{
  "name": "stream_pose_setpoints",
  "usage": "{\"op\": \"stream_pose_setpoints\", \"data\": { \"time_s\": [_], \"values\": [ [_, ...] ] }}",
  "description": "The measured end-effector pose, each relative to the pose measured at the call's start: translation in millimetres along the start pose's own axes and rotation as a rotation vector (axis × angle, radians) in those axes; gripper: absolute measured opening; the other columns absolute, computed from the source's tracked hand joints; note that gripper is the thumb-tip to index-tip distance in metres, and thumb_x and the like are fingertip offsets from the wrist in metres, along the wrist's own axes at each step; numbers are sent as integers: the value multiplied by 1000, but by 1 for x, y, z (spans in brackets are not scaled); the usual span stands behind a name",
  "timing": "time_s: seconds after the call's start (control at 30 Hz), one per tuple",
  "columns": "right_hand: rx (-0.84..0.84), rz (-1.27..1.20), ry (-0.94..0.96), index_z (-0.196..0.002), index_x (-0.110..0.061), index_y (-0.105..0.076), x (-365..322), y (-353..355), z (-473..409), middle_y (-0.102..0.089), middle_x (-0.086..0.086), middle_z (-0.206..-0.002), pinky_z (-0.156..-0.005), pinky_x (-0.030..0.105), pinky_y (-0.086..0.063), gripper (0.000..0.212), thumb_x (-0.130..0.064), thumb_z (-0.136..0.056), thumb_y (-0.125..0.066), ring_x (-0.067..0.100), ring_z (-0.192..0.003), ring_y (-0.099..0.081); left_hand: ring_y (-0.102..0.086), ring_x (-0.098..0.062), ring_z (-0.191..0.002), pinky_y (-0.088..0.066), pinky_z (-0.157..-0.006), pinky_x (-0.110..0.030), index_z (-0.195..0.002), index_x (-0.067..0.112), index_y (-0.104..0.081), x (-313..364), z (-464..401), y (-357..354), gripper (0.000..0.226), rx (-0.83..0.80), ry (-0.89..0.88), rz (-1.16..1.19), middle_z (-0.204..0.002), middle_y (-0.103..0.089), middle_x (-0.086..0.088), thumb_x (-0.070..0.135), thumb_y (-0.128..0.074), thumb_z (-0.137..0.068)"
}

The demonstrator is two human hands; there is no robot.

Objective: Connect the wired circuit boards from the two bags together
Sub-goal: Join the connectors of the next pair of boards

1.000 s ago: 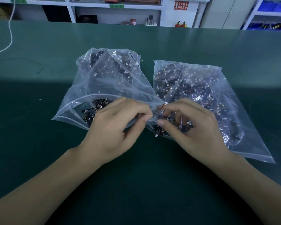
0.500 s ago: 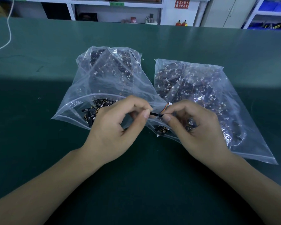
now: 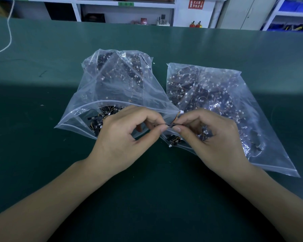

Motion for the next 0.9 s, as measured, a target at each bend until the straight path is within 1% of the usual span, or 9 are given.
{"op": "stream_pose_setpoints", "data": {
  "time_s": [0.13,0.2,0.47,0.6,0.67,0.73,0.83,0.9],
  "values": [
    [-23,20,32,-93,-12,-77,-3,-1,-1,-71,-4,-88,-69,14,-44,4,-14,-95,-80,14,-69,-61,-67,-11,-83,-54,-73,-34,-93,10,-77,1,0,0,8,-12,-11,-22,-89,-73,9,17,-78,-97],
    [-30,20,32,-93,-13,-77,-4,-2,-2,-71,-3,-88,-69,13,-43,4,-15,-95,-80,14,-70,-60,-67,-11,-83,-53,-74,-33,-93,10,-77,1,0,-1,7,-14,-16,-34,-89,-73,9,16,-78,-97],
    [-35,12,32,-93,-14,-76,-4,-3,-2,-70,-8,-88,-68,13,-42,5,-17,-96,-79,13,-68,-59,-66,-12,-84,-53,-75,-31,-93,12,-76,1,0,-1,7,-30,-27,-47,-89,-72,9,17,-78,-97],
    [-48,24,13,-93,-14,-76,-4,-4,-1,-70,-9,-88,-69,12,-42,6,-13,-94,-81,12,-68,-58,-64,-10,-84,-51,-76,-29,-93,12,-75,1,0,-2,8,-38,-32,-55,-88,-70,10,17,-78,-98],
    [-55,25,11,-93,-13,-76,-4,-5,-1,-70,-8,-89,-70,12,-42,6,-12,-94,-81,13,-68,-57,-64,-10,-84,-51,-75,-30,-92,13,-75,0,0,-2,8,-45,-29,-58,-88,-69,11,17,-78,-98],
    [-55,22,12,-93,-13,-76,-5,-5,-1,-70,-10,-88,-70,11,-41,5,-14,-95,-81,11,-68,-57,-64,-10,-84,-52,-73,-32,-93,13,-75,-1,1,-2,8,-47,-24,-54,-88,-69,11,18,-78,-98],
    [-65,21,-4,-92,-14,-76,-5,-5,-2,-69,-14,-85,-69,9,-41,8,-21,-95,-79,9,-67,-58,-62,-7,-83,-51,-73,-29,-93,14,-74,-1,1,-3,8,-56,-29,-66,-87,-68,12,20,-77,-99],
    [-76,21,-4,-93,-15,-75,-5,-6,-2,-66,-19,-84,-69,9,-41,8,-22,-95,-79,8,-67,-58,-62,-8,-82,-51,-72,-29,-93,15,-74,-1,1,-3,8,-54,-27,-68,-87,-67,12,20,-77,-99]
  ]
}}
Point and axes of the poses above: each hand's wrist, its own z-axis away from the middle knuckle, its own y-axis out of the back of the hand, x = y × z, the point moved 8 cm from there along -z, towards the middle knuckle
